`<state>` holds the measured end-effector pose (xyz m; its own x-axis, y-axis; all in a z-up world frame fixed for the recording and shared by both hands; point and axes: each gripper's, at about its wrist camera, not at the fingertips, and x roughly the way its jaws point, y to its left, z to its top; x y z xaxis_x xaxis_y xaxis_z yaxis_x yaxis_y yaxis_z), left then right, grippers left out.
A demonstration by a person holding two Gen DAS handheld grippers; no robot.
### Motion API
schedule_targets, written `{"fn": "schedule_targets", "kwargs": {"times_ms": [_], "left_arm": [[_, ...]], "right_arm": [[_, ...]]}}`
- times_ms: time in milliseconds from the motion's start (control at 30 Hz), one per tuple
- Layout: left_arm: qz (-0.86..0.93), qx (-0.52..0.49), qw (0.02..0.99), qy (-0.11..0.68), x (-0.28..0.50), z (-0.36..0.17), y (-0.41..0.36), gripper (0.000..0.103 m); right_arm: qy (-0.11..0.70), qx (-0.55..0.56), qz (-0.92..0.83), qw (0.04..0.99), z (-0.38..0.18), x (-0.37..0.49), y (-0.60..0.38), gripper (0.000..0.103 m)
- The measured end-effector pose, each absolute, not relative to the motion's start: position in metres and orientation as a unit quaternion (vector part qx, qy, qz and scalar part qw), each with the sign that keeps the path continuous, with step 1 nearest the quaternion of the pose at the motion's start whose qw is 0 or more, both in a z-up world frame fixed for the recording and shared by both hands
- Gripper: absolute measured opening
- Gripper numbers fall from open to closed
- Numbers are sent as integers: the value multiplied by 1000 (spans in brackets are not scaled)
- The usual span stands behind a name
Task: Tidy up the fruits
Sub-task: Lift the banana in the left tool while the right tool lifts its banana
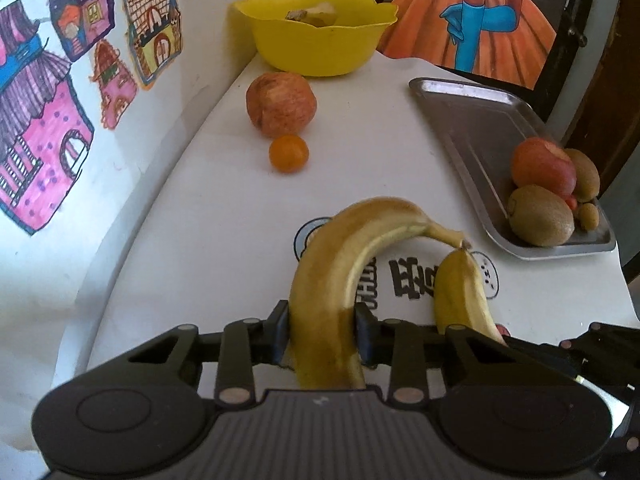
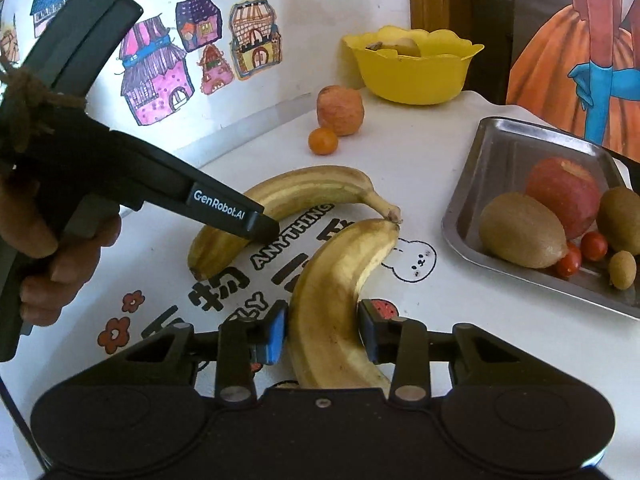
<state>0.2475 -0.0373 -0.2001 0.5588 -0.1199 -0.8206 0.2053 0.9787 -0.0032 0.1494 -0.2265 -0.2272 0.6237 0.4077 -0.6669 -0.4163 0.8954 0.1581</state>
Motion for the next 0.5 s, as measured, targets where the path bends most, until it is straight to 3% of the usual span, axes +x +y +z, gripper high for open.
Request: {"fn": "schedule_targets", "kwargs": {"times_ms": [200, 500], "left_arm": [[-105, 64, 886, 446, 262, -203, -46, 40], [-116, 70, 882, 452, 252, -202, -55, 36]], "right_arm": [[356, -5, 221, 908, -229, 154, -222, 42], [354, 0, 213, 911, -229, 153, -221, 39]]}}
